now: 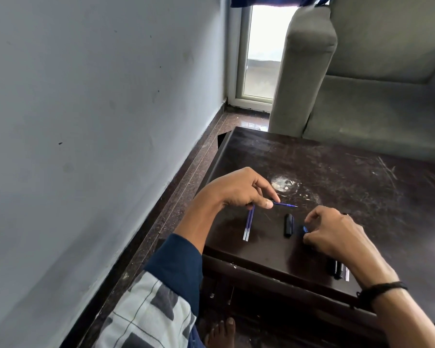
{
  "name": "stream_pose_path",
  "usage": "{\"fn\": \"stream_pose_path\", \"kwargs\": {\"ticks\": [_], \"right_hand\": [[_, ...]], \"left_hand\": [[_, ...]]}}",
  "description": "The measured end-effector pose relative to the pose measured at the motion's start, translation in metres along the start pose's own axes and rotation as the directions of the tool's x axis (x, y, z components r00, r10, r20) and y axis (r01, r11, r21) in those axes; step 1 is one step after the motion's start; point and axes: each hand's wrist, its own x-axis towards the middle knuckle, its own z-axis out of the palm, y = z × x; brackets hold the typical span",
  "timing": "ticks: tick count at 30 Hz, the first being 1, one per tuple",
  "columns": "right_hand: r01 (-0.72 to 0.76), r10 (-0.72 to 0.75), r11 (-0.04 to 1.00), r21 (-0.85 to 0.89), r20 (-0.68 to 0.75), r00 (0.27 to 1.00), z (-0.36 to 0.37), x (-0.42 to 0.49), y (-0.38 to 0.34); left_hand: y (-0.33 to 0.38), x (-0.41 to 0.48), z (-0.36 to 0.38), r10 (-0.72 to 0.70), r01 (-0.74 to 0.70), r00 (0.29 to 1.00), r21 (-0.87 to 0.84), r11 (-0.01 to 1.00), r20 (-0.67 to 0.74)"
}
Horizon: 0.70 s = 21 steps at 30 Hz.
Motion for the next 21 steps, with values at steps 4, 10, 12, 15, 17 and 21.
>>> {"fn": "stream_pose_path", "kwargs": {"ticks": [4, 10, 12, 15, 17, 21], "right_hand": [[-0.018, 0.024, 0.835, 0.550, -0.005, 1.000, -0.007, 0.004, 0.003], [-0.072, 0.071, 0.194, 0.978, 0.059, 0.996, -0.012, -0.003, -0.011], [-0.086, 0.116, 0.098, 0.991, 0.074, 0.990, -0.009, -0.004, -0.012], [-0.075, 0.146, 0.016, 0.997, 0.072, 0.987, -0.006, -0.004, -0.012], [-0.058, 0.163, -0.015, 0.998, 0.060, 0.985, -0.005, -0.003, -0.012], [-0.061, 0.150, -0.003, 0.998, 0.061, 0.987, -0.002, -0.003, -0.014]], "left_hand": [[0.000, 0.000, 0.000, 0.002, -0.002, 1.000, 0.003, 1.000, 0.008], [0.002, -0.002, -0.002, 0.008, -0.008, 1.000, -0.019, 1.000, -0.005], [0.001, -0.002, -0.002, 0.009, -0.009, 1.000, -0.024, 1.000, -0.003], [0.001, -0.002, -0.002, 0.007, -0.007, 1.000, -0.027, 1.000, -0.006], [0.000, -0.003, -0.003, 0.009, -0.009, 1.000, -0.027, 1.000, -0.010], [0.001, -0.003, -0.002, 0.012, -0.013, 1.000, -0.026, 1.000, -0.015]]}}
